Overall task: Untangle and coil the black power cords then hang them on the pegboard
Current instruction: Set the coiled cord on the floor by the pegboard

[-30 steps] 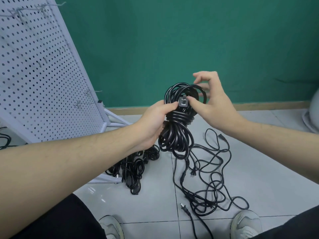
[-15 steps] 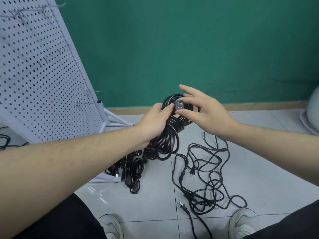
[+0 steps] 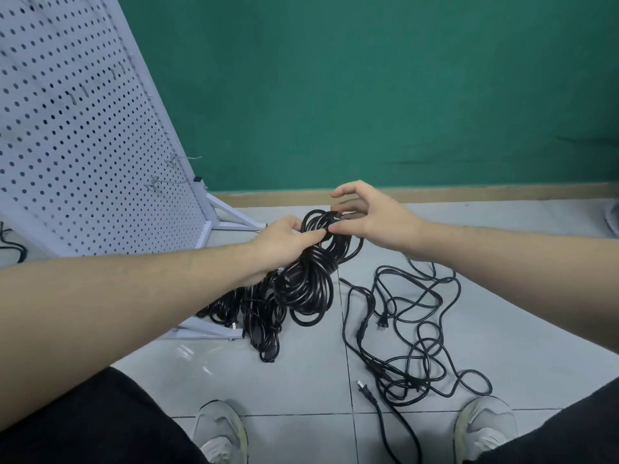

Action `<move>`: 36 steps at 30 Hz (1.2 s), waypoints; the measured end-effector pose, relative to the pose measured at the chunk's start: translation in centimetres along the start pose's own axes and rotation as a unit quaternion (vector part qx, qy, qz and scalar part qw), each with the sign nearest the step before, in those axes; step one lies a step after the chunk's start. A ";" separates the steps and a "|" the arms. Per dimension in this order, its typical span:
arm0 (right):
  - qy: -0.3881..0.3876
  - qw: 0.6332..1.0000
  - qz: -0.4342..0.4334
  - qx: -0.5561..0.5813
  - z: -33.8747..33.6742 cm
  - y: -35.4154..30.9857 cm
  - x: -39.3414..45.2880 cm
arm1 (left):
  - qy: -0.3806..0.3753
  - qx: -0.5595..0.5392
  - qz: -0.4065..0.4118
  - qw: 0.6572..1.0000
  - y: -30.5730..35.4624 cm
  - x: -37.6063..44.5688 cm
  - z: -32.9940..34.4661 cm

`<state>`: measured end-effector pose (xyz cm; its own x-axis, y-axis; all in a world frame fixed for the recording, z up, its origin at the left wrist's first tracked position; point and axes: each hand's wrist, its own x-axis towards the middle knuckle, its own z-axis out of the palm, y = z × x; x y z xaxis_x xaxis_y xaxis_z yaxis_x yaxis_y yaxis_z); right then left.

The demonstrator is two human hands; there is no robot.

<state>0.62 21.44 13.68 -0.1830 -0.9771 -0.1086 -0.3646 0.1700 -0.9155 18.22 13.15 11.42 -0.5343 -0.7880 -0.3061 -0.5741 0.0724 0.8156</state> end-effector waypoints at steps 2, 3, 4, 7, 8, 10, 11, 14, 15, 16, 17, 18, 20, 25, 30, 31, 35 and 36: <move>-0.036 0.998 0.032 -0.043 1.0 1.1 0.7 | -0.003 0.048 -0.015 0.999 -1.7 0.7 0.4; -0.048 0.996 0.039 -0.068 1.3 1.9 1.0 | -0.006 0.062 -0.024 0.998 -2.7 1.2 0.6; -0.063 0.993 0.044 -0.093 1.5 2.6 1.2 | -0.008 0.074 -0.038 0.997 -3.7 1.7 0.8; -0.121 0.976 0.073 -0.168 1.6 5.5 1.7 | -0.015 0.131 -0.068 0.989 -7.2 3.6 1.6; -0.140 0.968 0.084 -0.192 1.6 6.6 2.0 | -0.021 0.138 -0.079 0.987 -8.4 4.2 1.9; -0.172 0.952 0.101 -0.234 1.6 8.8 2.6 | -0.040 0.138 -0.107 0.984 -10.7 5.3 2.6; -0.182 0.945 0.109 -0.248 1.5 10.0 2.9 | -0.054 0.150 -0.124 0.979 -11.8 5.8 3.0; -0.207 0.929 0.140 -0.274 1.3 13.1 3.6 | -0.097 0.224 -0.159 0.957 -14.9 7.4 3.8; -0.214 0.923 0.152 -0.281 1.1 14.0 3.8 | -0.106 0.243 -0.160 0.951 -15.6 7.9 4.0; -0.220 0.918 0.163 -0.286 0.9 14.8 3.9 | -0.109 0.261 -0.154 0.947 -16.1 8.4 4.0; -0.223 0.914 0.171 -0.293 0.7 15.5 4.1 | -0.111 0.284 -0.142 0.942 -16.4 8.8 4.0; -0.225 0.910 0.177 -0.301 0.3 16.1 4.1 | -0.114 0.308 -0.125 0.936 -16.4 9.2 4.0; -0.223 0.905 0.187 -0.309 -0.6 16.5 3.9 | -0.123 0.337 -0.098 0.928 -15.9 9.7 4.0; -0.209 0.904 0.202 -0.312 -2.4 16.2 2.8 | -0.121 0.365 -0.037 0.922 -13.6 9.8 5.4; -0.206 0.899 0.203 -0.330 -3.1 15.9 1.1 | -0.149 0.374 0.020 0.915 -11.0 9.3 8.4; -0.208 0.899 0.204 -0.328 -3.1 16.0 0.9 | -0.158 0.379 0.031 0.911 -10.6 9.4 9.0; -0.205 0.902 0.206 -0.318 -3.2 17.3 1.7 | -0.206 0.371 0.061 0.904 -9.6 10.8 11.9; -0.205 0.902 0.206 -0.318 -3.2 18.0 2.2 | -0.216 0.369 0.064 0.902 -9.6 11.2 12.8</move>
<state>-9.23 22.80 -1.76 -0.1174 -0.7570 -0.6428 -0.8167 0.4419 -0.3712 9.77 11.47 -6.09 -0.7258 -0.4448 -0.5247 -0.6621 0.6588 0.3572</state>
